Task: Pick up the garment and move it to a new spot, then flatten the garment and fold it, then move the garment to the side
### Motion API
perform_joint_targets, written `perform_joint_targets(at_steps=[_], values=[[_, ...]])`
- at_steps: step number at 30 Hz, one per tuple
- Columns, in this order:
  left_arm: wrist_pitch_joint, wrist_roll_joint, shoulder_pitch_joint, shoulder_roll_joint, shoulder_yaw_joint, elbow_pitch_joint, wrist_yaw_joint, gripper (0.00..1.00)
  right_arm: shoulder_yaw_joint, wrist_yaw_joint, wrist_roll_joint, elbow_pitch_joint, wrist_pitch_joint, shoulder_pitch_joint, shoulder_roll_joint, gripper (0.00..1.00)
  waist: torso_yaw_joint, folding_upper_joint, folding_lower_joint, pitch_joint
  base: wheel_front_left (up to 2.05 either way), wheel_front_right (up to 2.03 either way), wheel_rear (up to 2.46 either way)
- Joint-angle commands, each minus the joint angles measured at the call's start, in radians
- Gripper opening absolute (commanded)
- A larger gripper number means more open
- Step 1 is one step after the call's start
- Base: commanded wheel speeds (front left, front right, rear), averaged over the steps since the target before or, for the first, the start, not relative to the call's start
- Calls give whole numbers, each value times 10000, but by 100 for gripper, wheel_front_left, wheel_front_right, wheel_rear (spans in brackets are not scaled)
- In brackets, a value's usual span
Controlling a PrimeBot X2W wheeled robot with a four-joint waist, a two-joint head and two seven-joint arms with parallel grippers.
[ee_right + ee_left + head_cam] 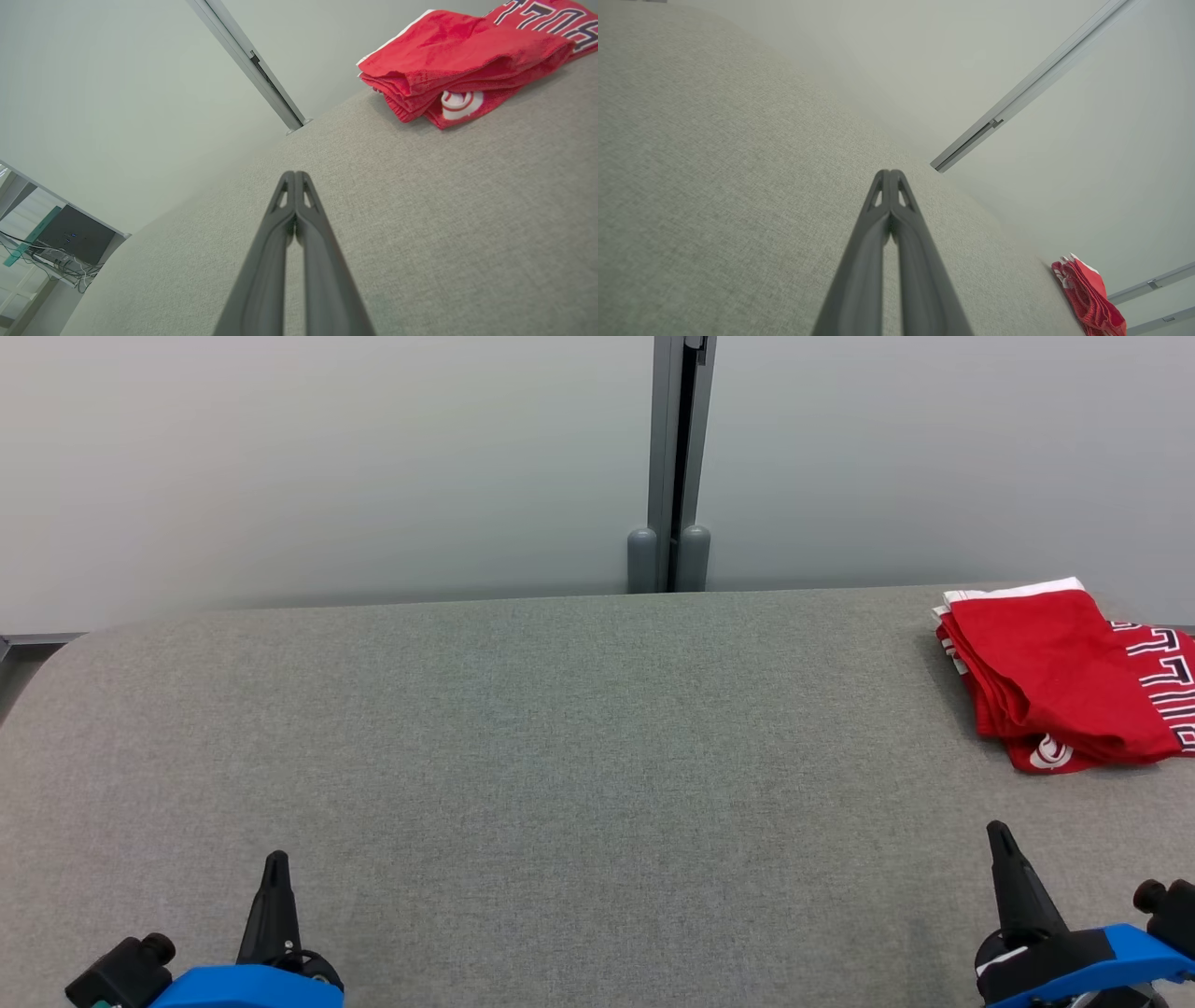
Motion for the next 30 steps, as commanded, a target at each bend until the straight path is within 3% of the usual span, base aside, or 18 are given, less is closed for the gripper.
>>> perform_joint_targets(at_steps=[1, 30], values=[[65, -258, -322, 2, 91, -160, -31, 0, 14, 2, 334, -101, 46, -321, -65, 0, 0, 0, -1, 2, 0, 0, 0], [1004, -3562, -766, -130, 508, -323, -60, 0, 64, 3, 4168, 121, 505, -679, -88, 0, -10, 0, -1, 59, 0, 0, 0]])
